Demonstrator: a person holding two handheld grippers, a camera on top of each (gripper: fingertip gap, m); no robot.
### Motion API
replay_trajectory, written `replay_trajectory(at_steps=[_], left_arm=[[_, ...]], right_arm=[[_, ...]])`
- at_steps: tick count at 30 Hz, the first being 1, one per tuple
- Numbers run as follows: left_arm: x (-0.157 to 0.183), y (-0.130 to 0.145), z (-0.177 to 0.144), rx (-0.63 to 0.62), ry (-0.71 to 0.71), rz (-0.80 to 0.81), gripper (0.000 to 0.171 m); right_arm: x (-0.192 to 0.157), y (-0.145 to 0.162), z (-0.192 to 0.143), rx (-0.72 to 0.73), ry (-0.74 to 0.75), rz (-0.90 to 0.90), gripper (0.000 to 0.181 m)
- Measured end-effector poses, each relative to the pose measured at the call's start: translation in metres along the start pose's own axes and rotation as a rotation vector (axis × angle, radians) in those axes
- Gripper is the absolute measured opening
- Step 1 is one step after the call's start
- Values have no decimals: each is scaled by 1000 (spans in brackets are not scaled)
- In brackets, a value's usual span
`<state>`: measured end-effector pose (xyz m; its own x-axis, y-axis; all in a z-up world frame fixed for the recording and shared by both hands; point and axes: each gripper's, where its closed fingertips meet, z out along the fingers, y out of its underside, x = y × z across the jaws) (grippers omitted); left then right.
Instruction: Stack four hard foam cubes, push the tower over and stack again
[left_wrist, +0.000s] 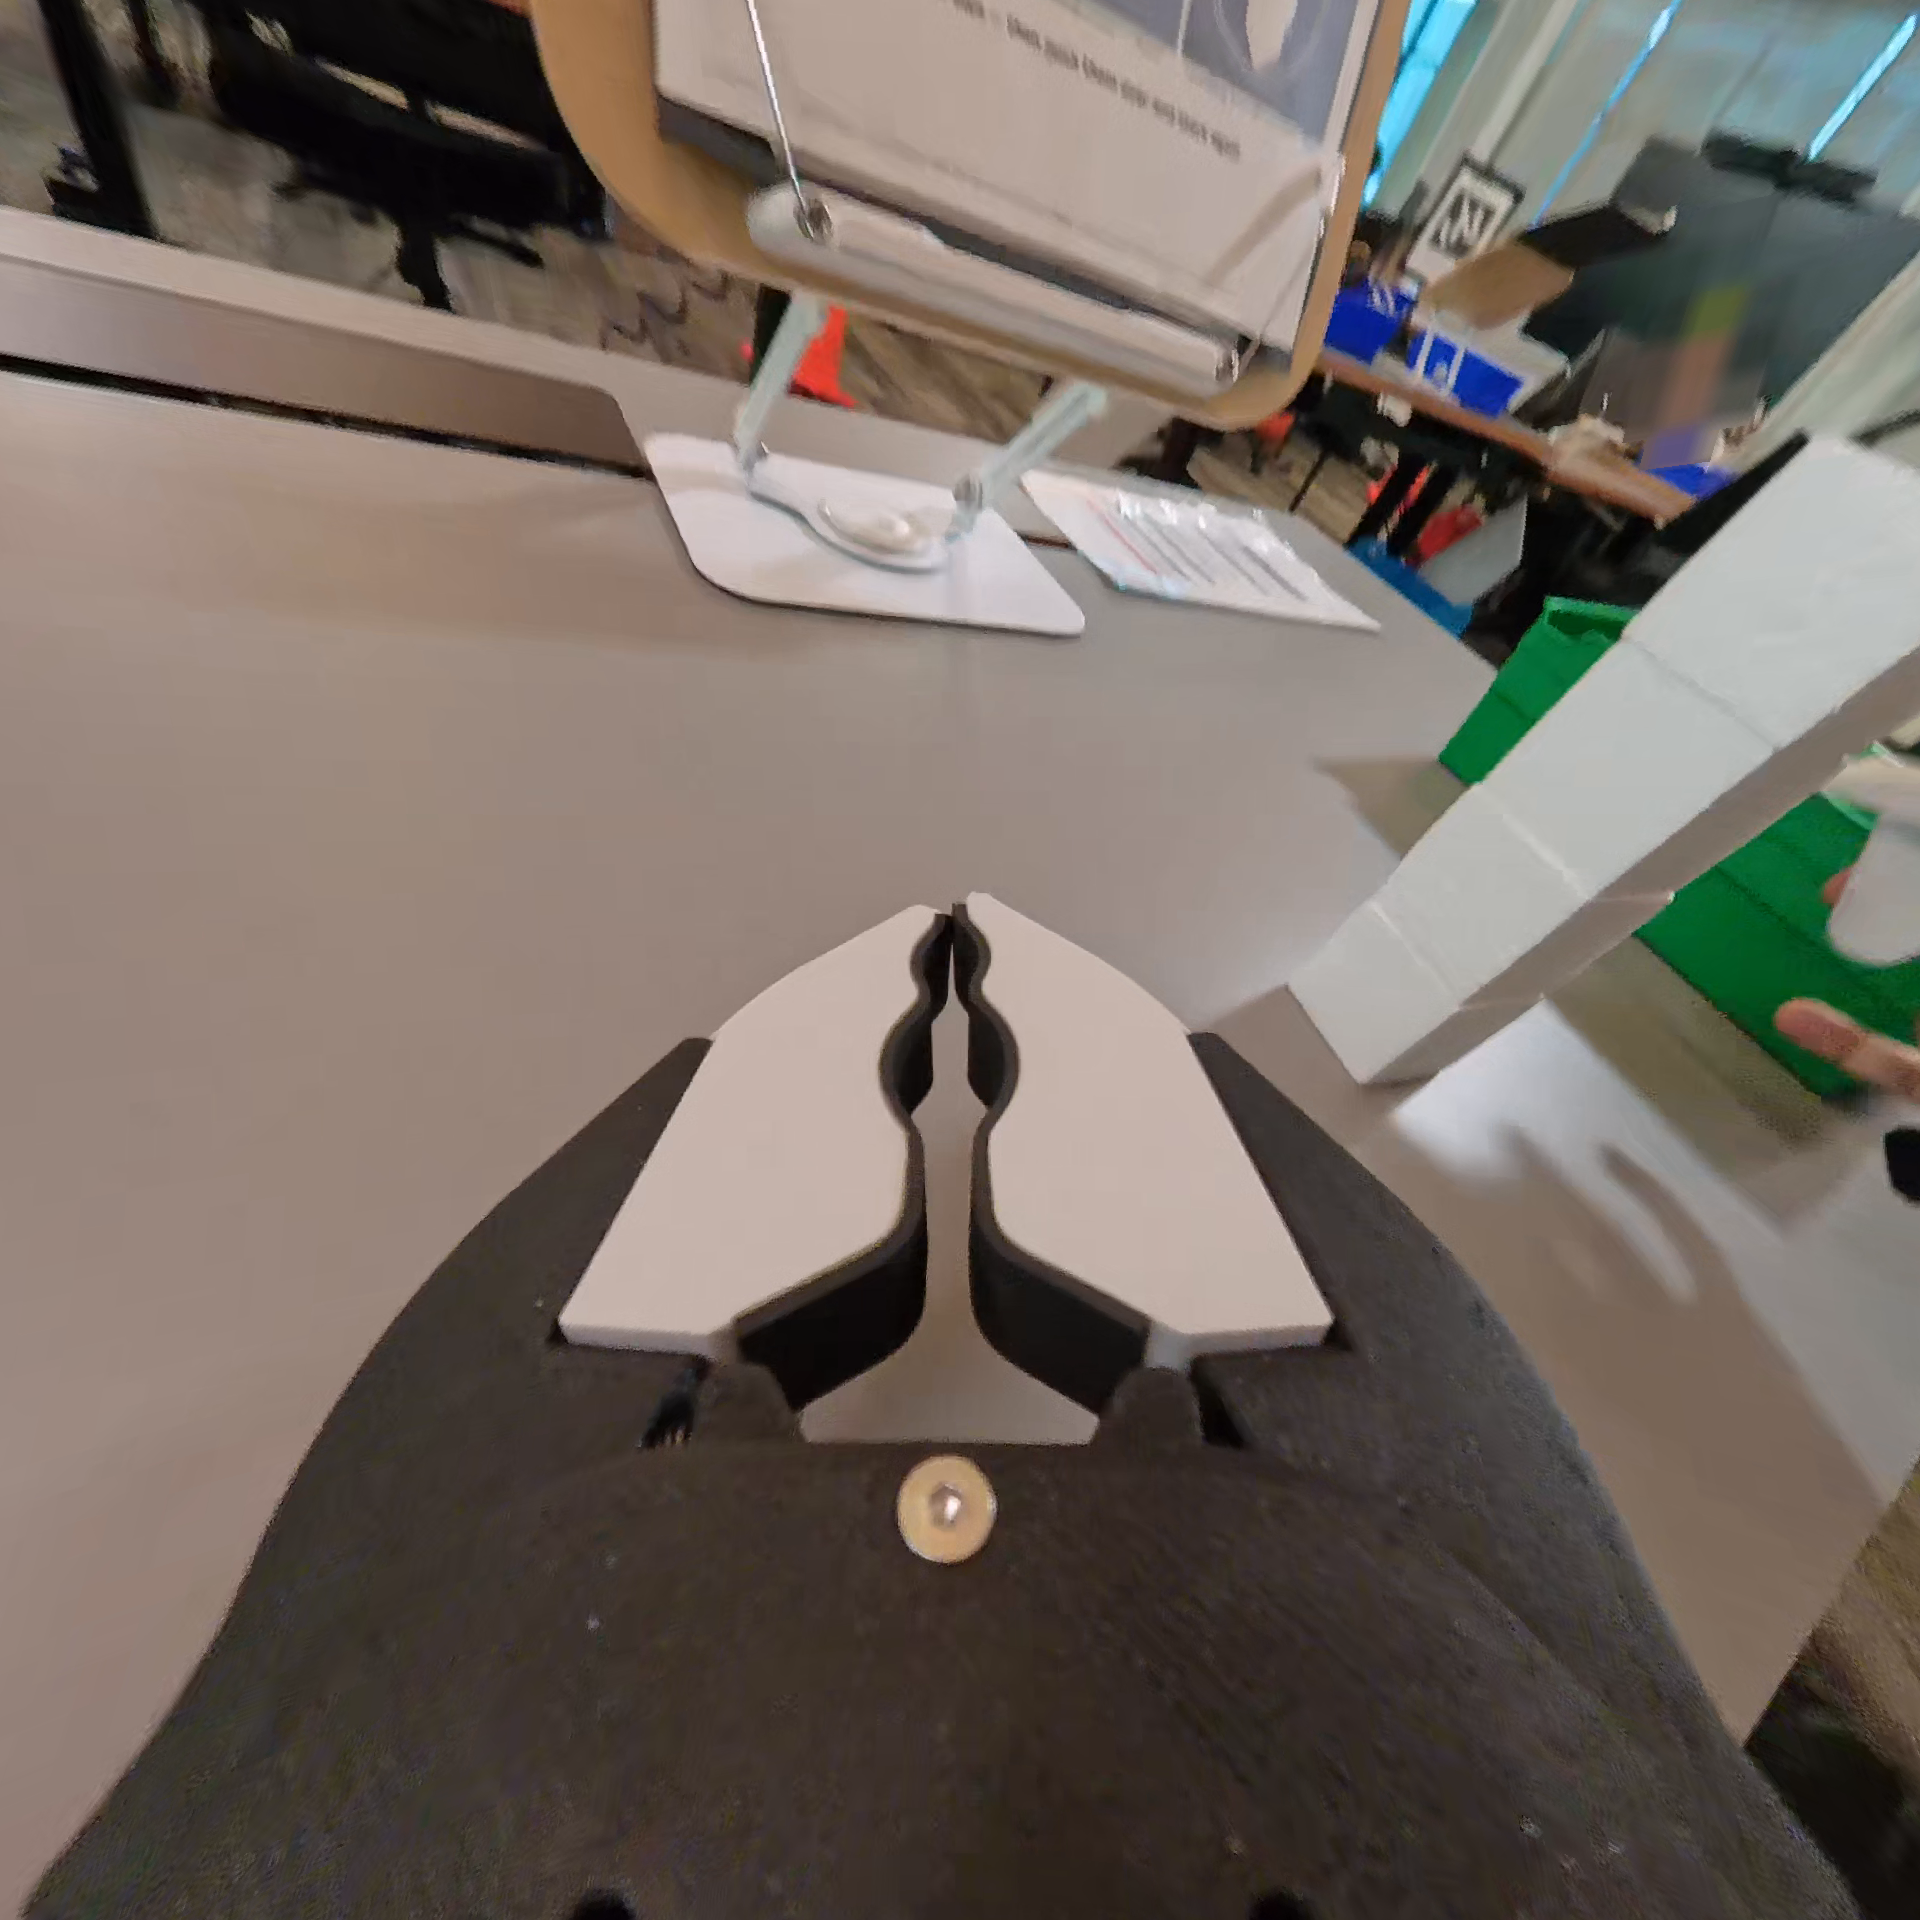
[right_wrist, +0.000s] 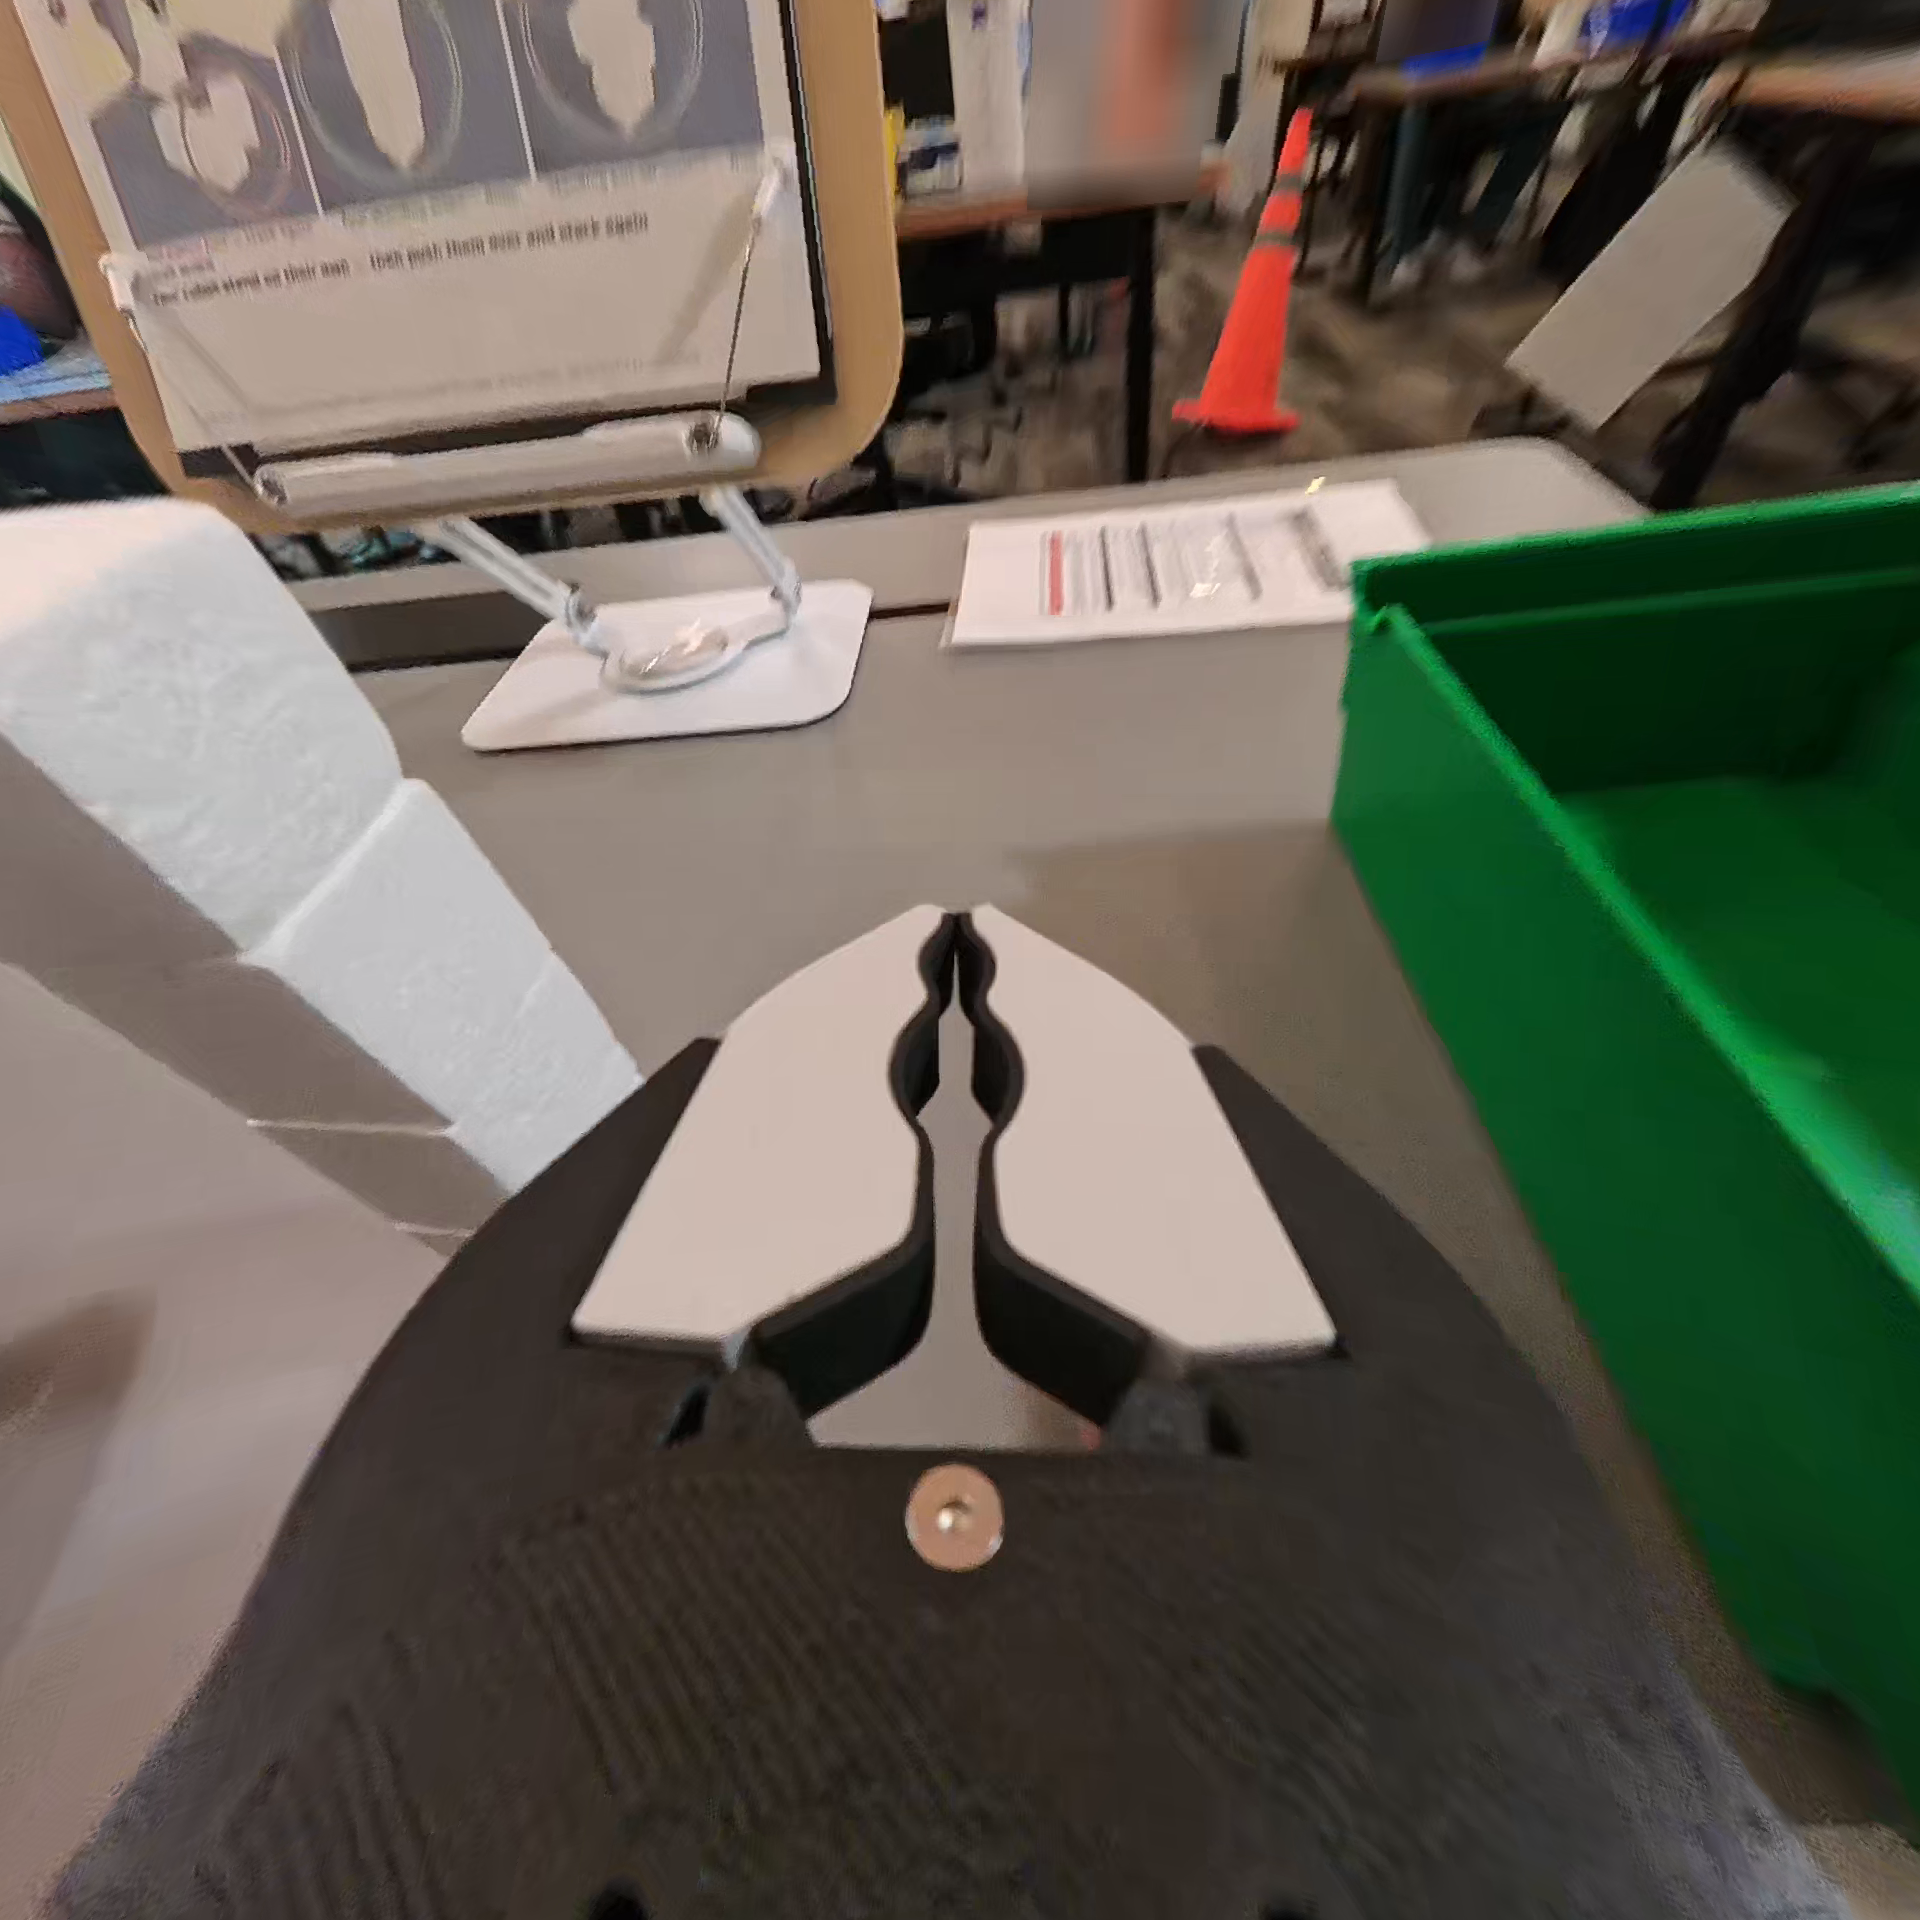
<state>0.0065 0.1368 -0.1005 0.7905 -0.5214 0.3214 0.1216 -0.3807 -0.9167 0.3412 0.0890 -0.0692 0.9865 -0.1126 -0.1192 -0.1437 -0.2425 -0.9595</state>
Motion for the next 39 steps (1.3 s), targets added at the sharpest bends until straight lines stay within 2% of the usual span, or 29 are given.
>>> replay_trajectory(at_steps=[4,5,6,8,9,12,14,15,16,18,19,23,26,28,33,36,39], left_arm=[[-7,-2,-4,17,-42,-10,0],[-8,0,-3,6,-46,-10,0],[-8,0,-2,3,-43,-14,0],[-3,-1,2,2,-17,0,0],[-4,0,4,-12,-23,15,0],[-3,2,5,-15,-27,21,0],[-4,1,5,-11,-30,41,0],[-7,1,5,-11,-48,52,0],[-12,1,6,-12,-78,59,8],[-22,3,8,-28,-134,72,27],[-27,3,9,-29,-165,81,30],[-46,-6,3,10,-271,101,29],[-53,-9,-3,31,-307,117,24],[-53,-11,-7,39,-291,120,23],[-61,-6,-15,20,-289,97,27],[-63,-3,-22,10,-290,87,28],[-65,-1,-32,14,-314,104,28]], right_arm=[[5,22,11,-106,35,-41,0],[3,24,13,-123,17,-54,6],[-2,25,14,-141,-22,-49,31],[-7,24,18,-167,-58,-34,43],[-6,23,19,-154,-63,-36,40],[-14,18,16,-115,-140,-33,45],[-9,12,13,-69,-137,-37,34],[-4,10,14,-52,-119,-44,23],[3,8,16,-30,-72,-50,3],[15,8,19,-29,49,-121,0],[13,7,20,-26,84,-171,0],[-2,10,33,-37,121,-222,0],[-1,33,44,-183,168,-262,0],[3,39,42,-232,200,-287,0],[0,58,32,-388,96,-143,0],[20,75,28,-631,107,-174,0],[25,69,25,-792,71,-73,0]])
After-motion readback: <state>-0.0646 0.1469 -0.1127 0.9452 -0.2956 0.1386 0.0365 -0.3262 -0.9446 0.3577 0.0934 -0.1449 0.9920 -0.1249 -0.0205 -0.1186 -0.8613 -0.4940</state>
